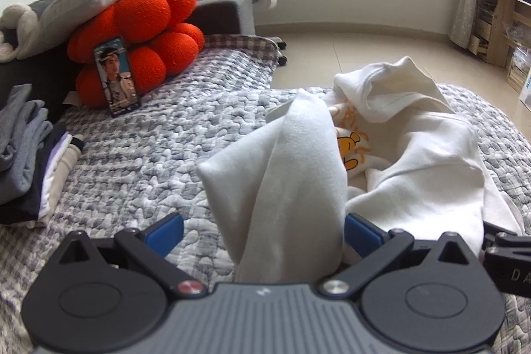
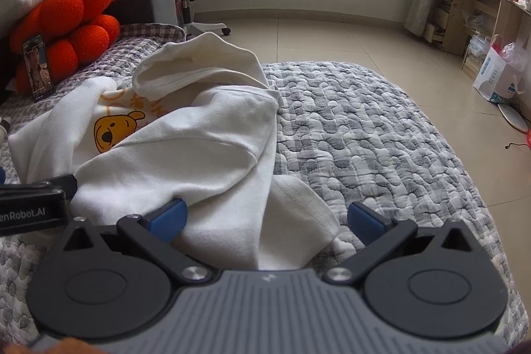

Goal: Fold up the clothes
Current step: 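Grasp the white sweatshirt sleeve with the left gripper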

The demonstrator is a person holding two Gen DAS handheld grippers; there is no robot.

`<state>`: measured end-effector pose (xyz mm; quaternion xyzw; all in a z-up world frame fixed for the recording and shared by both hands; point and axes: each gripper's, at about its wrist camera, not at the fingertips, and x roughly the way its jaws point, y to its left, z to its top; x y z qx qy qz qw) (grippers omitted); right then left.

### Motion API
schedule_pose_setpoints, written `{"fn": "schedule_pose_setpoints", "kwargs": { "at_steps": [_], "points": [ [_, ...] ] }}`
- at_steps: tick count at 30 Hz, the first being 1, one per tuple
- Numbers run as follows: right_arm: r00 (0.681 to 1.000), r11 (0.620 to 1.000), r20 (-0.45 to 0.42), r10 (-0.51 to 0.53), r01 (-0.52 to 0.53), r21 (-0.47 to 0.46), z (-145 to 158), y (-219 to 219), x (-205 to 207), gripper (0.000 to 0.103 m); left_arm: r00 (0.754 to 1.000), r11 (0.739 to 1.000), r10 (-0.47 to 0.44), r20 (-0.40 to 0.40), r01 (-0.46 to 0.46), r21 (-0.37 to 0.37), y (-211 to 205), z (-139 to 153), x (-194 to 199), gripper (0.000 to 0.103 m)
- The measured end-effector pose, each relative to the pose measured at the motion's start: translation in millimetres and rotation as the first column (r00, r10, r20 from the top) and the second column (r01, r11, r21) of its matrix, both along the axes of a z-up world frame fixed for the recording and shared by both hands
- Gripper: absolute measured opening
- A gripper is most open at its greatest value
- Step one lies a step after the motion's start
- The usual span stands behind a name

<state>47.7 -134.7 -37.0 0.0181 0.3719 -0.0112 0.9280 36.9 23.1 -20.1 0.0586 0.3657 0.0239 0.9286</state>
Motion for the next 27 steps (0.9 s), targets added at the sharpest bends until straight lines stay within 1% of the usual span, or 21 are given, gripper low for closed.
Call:
{"fn": "schedule_pose_setpoints", "kwargs": {
  "at_steps": [1, 4, 7, 12, 15, 17, 19, 20, 23, 25, 27],
  "points": [
    [1.000, 1.000, -0.011, 0.001, -0.001, 0.000, -2.9, -0.4, 3.8, 0.103, 1.000, 1.000, -0.001, -0.007, 0.001, -0.018, 2.5, 0.0, 3.8, 0.103],
    [0.999, 1.000, -0.038, 0.001, -0.001, 0.005, -10.0, -2.6, 13.6, 0.103, 0.999, 0.994, 0.005, -0.034, -0.008, -0.107, 12.1, 0.1, 16.9, 0.103],
    [0.998, 1.000, -0.058, 0.009, -0.009, 0.007, -14.2, -4.2, 20.1, 0.103, 0.998, 0.987, 0.003, -0.055, -0.012, -0.159, 15.8, -2.0, 29.6, 0.103],
    [0.996, 0.999, -0.081, 0.039, -0.037, 0.023, -20.2, -5.0, 28.9, 0.103, 0.997, 0.985, 0.025, -0.066, -0.035, -0.169, 14.6, -10.9, 49.9, 0.103],
    [0.996, 0.998, -0.068, 0.054, -0.052, 0.033, -22.2, -6.6, 29.6, 0.103, 0.998, 0.992, 0.014, -0.064, -0.022, -0.126, 9.6, -27.5, 55.2, 0.103],
    [0.996, 0.997, -0.050, 0.068, -0.066, 0.029, -24.5, -7.1, 27.3, 0.103, 0.999, 0.995, -0.002, -0.039, -0.002, -0.096, 6.1, -36.1, 55.5, 0.103],
    [0.998, 0.998, -0.019, 0.063, -0.063, 0.030, -26.8, -6.9, 23.0, 0.103, 1.000, 0.996, -0.018, -0.001, 0.018, -0.092, 6.3, -40.3, 56.3, 0.103],
    [0.998, 0.998, -0.002, 0.061, -0.061, 0.021, -28.3, -5.4, 20.5, 0.103, 1.000, 0.995, -0.025, 0.011, 0.026, -0.094, 7.0, -42.3, 57.1, 0.103],
    [0.998, 0.998, 0.019, 0.059, -0.060, 0.010, -29.3, -3.9, 17.3, 0.103, 0.999, 0.990, -0.036, 0.000, 0.036, -0.136, 13.8, -48.3, 60.7, 0.103],
    [0.997, 0.997, 0.014, 0.070, -0.070, 0.014, -27.0, -5.8, 17.9, 0.103, 0.999, 0.985, -0.044, -0.008, 0.042, -0.170, 19.1, -50.6, 62.1, 0.103],
    [0.997, 0.997, -0.007, 0.072, -0.072, 0.026, -22.0, -8.7, 19.6, 0.103, 0.999, 0.984, -0.054, -0.007, 0.052, -0.169, 19.8, -51.1, 60.7, 0.103]
  ]
}}
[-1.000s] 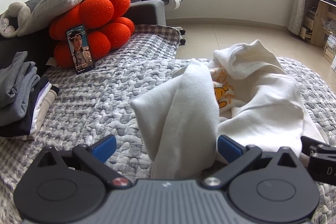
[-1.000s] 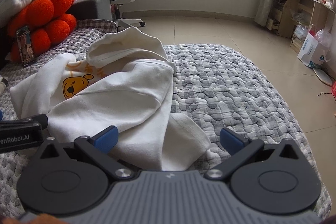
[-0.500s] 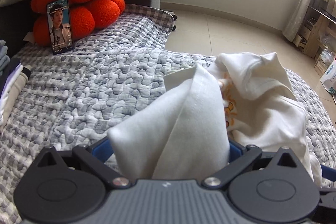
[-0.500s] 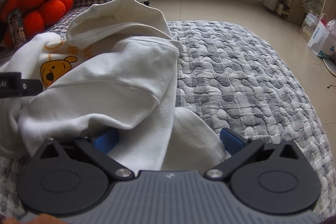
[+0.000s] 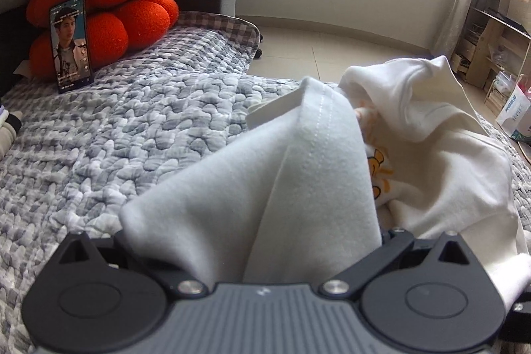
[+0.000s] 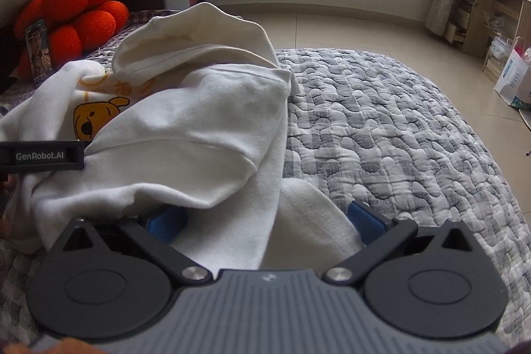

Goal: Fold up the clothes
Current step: 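Grasp the white sweatshirt sleeve with the left gripper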

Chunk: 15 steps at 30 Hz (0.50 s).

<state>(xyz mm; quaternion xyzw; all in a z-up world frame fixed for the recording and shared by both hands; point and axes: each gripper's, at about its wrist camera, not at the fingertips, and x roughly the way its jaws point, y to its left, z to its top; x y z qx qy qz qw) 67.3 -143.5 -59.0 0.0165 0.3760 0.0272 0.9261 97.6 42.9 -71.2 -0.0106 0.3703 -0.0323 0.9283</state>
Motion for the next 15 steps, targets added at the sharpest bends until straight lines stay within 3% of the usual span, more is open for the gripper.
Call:
{"fn": "schedule_pose_setpoints", "kwargs": {
  "at_steps": [3, 9, 15],
  "points": [
    [1.000, 0.999, -0.022, -0.009, 0.010, 0.035, 9.2, -5.7, 0.8, 0.103, 1.000, 1.000, 0.004, -0.005, -0.004, 0.005, -0.8, 0.6, -1.4, 0.103],
    [0.999, 0.987, 0.023, -0.024, 0.020, 0.161, 27.3, -14.3, -13.6, 0.103, 0.999, 0.999, 0.033, -0.040, -0.033, 0.003, 0.1, 4.5, -2.6, 0.103],
    [0.999, 0.960, 0.039, 0.016, -0.026, 0.278, 37.4, -12.8, -21.8, 0.103, 0.999, 1.000, 0.000, -0.055, -0.001, -0.020, 7.3, 5.8, -0.2, 0.103]
  ]
}}
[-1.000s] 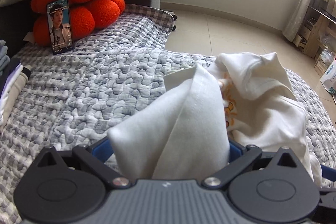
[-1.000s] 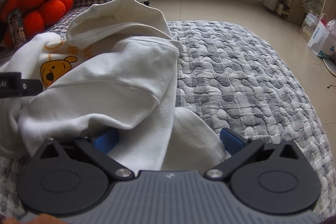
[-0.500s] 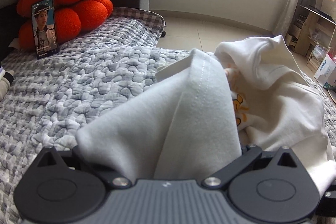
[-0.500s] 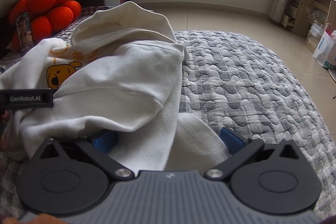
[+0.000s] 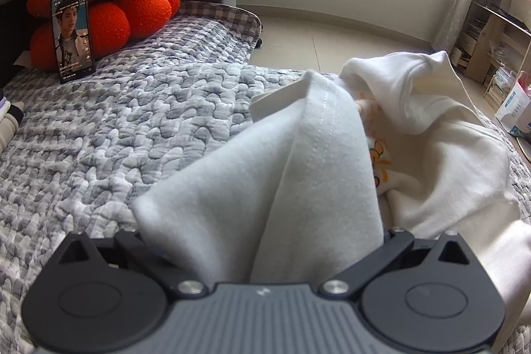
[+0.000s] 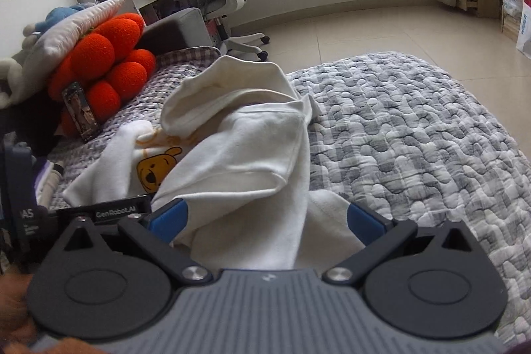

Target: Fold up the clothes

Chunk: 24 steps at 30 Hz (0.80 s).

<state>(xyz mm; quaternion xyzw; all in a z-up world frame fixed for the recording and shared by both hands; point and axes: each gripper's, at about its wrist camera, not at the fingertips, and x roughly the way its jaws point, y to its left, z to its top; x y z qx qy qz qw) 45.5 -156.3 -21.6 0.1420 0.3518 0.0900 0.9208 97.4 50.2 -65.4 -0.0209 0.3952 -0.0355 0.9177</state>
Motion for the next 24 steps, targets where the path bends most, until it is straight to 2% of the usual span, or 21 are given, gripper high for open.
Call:
{"fn": "schedule_pose_setpoints", "kwargs": {
  "at_steps": [6, 9, 13, 16, 20, 24],
  "points": [
    [0.994, 0.976, -0.083, 0.071, -0.052, 0.212, 0.2, -10.2, -6.9, 0.087, 1.000, 0.999, -0.008, -0.019, 0.007, -0.053, 9.3, 7.3, 0.9, 0.102],
    [0.992, 0.957, -0.100, 0.080, -0.049, 0.285, 2.8, -17.9, -14.8, 0.081, 1.000, 0.996, -0.011, -0.015, 0.010, -0.087, 14.8, 11.8, -0.9, 0.097],
    [0.995, 0.931, -0.072, 0.072, -0.041, 0.363, 12.9, -31.3, -26.3, 0.078, 1.000, 0.992, -0.024, 0.007, 0.025, -0.124, 18.7, 19.2, -4.5, 0.084],
    [0.995, 0.922, -0.054, 0.079, -0.052, 0.384, 17.7, -31.4, -31.8, 0.075, 0.999, 0.989, -0.016, 0.031, 0.021, -0.145, 21.7, 24.3, -7.0, 0.075],
    [0.997, 0.923, -0.028, 0.071, -0.055, 0.382, 24.4, -28.9, -39.8, 0.065, 0.998, 0.986, 0.006, 0.060, 0.004, -0.167, 26.0, 28.4, -8.6, 0.061],
    [0.999, 0.933, 0.040, 0.037, -0.048, 0.356, 35.7, -29.6, -48.2, 0.064, 0.997, 0.981, 0.027, 0.078, -0.011, -0.196, 30.4, 32.3, -12.2, 0.050]
  ]
}}
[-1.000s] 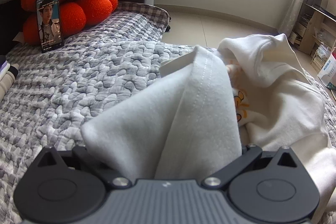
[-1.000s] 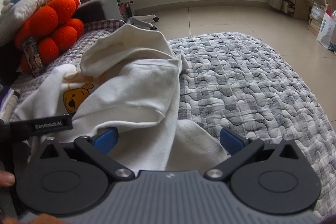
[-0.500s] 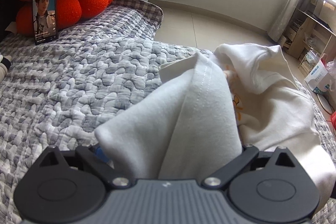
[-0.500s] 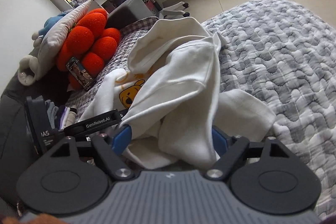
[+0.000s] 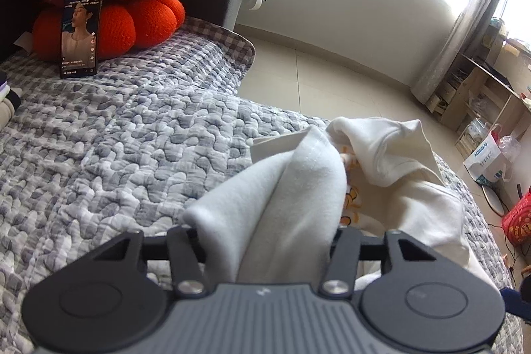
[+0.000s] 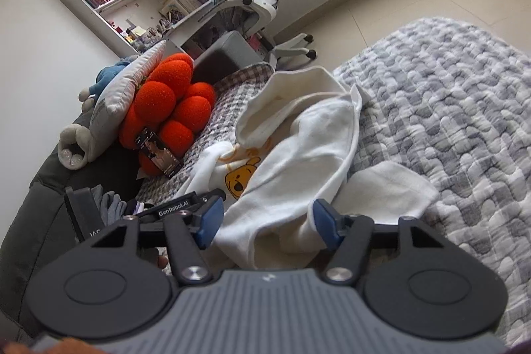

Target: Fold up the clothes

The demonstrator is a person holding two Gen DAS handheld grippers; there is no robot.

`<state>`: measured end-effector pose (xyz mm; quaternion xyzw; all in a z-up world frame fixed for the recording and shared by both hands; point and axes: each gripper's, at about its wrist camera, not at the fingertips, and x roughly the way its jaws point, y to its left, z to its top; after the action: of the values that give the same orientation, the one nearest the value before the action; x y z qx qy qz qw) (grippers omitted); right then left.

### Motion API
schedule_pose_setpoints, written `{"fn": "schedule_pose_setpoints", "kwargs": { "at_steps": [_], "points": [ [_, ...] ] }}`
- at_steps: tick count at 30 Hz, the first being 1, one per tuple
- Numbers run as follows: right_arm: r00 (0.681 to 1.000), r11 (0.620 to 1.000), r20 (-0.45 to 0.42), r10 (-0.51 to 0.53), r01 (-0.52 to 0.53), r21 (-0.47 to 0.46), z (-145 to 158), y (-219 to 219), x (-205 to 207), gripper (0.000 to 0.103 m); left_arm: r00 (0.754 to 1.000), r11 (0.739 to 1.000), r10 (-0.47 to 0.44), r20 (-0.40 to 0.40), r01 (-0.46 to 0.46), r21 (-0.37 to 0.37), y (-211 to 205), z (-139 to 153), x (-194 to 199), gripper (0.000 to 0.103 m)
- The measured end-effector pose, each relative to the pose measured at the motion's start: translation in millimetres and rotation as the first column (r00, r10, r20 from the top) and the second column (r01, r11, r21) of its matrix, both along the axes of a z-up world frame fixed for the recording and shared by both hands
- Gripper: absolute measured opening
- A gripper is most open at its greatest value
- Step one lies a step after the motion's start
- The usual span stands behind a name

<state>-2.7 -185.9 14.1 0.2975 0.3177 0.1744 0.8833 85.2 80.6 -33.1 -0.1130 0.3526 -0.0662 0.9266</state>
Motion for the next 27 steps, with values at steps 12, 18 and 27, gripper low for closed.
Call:
{"fn": "schedule_pose_setpoints", "kwargs": {
  "at_steps": [12, 18, 27],
  "points": [
    [0.985, 0.990, -0.114, 0.132, -0.137, -0.037, -21.4, 35.0, 14.0, 0.064, 1.000, 1.000, 0.009, 0.013, -0.009, 0.017, -1.0, 1.3, -1.0, 0.050],
    [0.977, 0.988, -0.156, 0.148, -0.154, -0.029, -32.1, 41.6, 16.4, 0.062, 1.000, 1.000, 0.004, 0.015, -0.004, 0.015, -0.2, 1.4, -1.2, 0.051],
    [0.990, 0.993, -0.117, 0.083, -0.092, -0.070, -30.1, 40.4, 19.1, 0.004, 1.000, 1.000, -0.002, 0.022, 0.002, 0.019, -0.2, 2.6, -2.8, 0.051]
  ]
}}
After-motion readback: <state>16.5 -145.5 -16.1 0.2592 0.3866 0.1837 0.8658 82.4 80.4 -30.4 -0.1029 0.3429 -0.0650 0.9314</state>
